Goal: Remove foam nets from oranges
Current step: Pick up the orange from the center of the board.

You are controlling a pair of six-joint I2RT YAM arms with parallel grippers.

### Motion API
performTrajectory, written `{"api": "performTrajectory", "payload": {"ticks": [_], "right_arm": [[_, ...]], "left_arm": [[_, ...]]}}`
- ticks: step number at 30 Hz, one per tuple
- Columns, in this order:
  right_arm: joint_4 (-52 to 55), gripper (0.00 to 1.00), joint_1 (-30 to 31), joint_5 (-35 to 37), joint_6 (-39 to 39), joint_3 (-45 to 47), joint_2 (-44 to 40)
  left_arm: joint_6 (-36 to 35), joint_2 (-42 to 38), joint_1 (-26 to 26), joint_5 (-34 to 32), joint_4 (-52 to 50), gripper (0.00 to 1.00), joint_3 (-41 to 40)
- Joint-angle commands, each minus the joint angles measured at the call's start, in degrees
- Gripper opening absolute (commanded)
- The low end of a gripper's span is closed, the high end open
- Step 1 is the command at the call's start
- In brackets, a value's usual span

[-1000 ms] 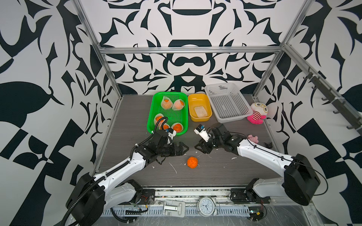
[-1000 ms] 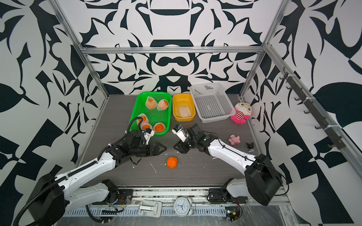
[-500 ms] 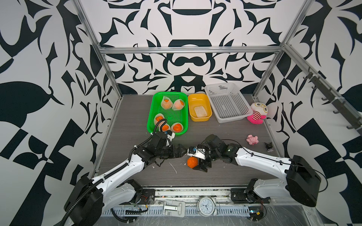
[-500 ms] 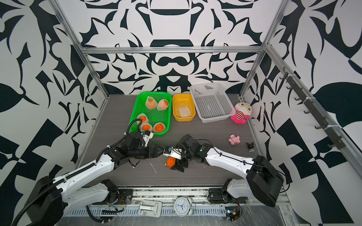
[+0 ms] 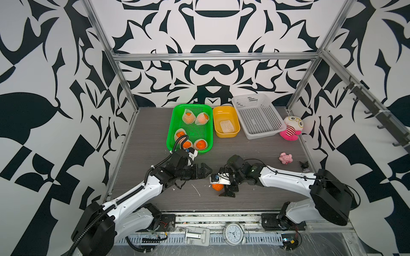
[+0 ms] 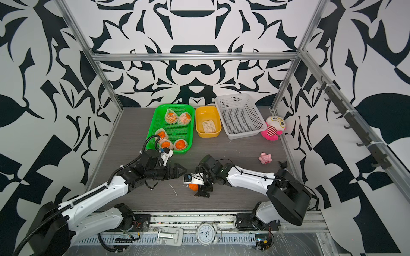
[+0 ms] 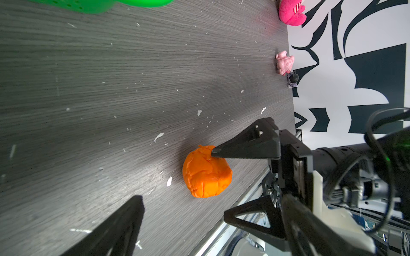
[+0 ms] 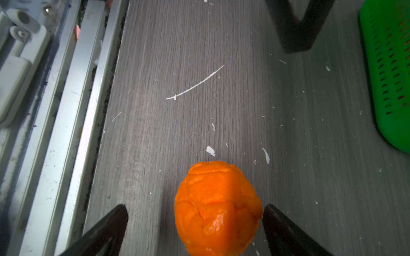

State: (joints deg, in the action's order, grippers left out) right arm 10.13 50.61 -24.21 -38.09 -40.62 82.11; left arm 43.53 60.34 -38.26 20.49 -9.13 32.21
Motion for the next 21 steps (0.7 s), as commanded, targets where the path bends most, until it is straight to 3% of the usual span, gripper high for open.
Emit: {"api": "performTrajectory", "payload": {"ticks": [1, 21], "right_arm": [[-2.16, 0.99, 0.37, 0.35, -2.62, -0.9, 0.96], [-5.84, 0.78, 0.4, 2.85, -0.81, -3.01, 8.24]], "left_arm": [[0.33, -0.2, 0.07, -0.29, -0.24, 0.99, -1.09], [0.33, 1.7, 0.12, -0.19, 0.51, 1.0, -0.48]]}}
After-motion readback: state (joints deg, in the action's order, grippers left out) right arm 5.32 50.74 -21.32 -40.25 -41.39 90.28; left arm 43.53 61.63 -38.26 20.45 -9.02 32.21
